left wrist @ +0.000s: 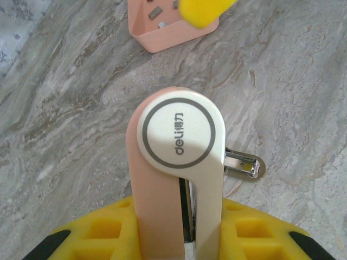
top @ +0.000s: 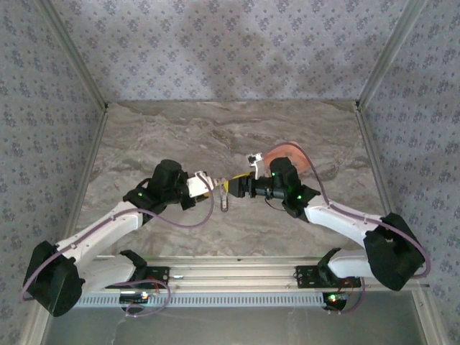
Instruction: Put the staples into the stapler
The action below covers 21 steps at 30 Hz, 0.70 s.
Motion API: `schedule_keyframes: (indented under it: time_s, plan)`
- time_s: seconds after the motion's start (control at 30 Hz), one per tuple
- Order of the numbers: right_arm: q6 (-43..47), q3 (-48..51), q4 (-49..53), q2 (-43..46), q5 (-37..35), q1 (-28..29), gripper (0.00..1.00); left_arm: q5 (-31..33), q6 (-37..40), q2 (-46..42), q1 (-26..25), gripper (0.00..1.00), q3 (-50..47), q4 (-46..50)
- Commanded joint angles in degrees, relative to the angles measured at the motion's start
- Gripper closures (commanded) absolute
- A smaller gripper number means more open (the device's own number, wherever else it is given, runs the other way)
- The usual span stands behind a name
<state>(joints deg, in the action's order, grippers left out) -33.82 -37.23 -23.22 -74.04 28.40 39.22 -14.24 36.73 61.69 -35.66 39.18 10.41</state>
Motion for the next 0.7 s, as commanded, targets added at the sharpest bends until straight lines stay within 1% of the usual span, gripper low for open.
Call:
schedule_keyframes:
  time_s: [0.0,0.2,0.5,0.57,0.6,0.67]
  plan:
    - [-4.3,-0.8,-7.3,-2.7,3.9,0.6,0.36,-1.5,3.3,-0.2,-0.2,0.85,0.0,-3.4]
    - [-5.8,-2.4,-10.5,-6.3,6.1,1.5,0.36,-3.0,2.8,-0.3,-0.3,0.85,-0.6,-4.3]
    - [-5.1,-3.1,-9.3,-7.4,5.2,2.5,0.39,-4.3,2.5,1.0,-1.1,0.84,-0.2,-4.8]
    - [-5.0,-3.5,-9.2,-7.6,5.2,2.6,0.43,-4.8,2.6,0.9,-1.2,0.84,-0.3,-4.9]
    - [-5.0,-3.6,-9.2,-7.8,5.2,2.7,0.47,-5.0,2.5,0.8,-1.3,0.84,-0.3,-4.9]
    - [-4.9,-3.9,-8.9,-7.8,5.1,2.7,0.58,-5.0,2.5,0.5,-1.3,0.83,-0.5,-4.8]
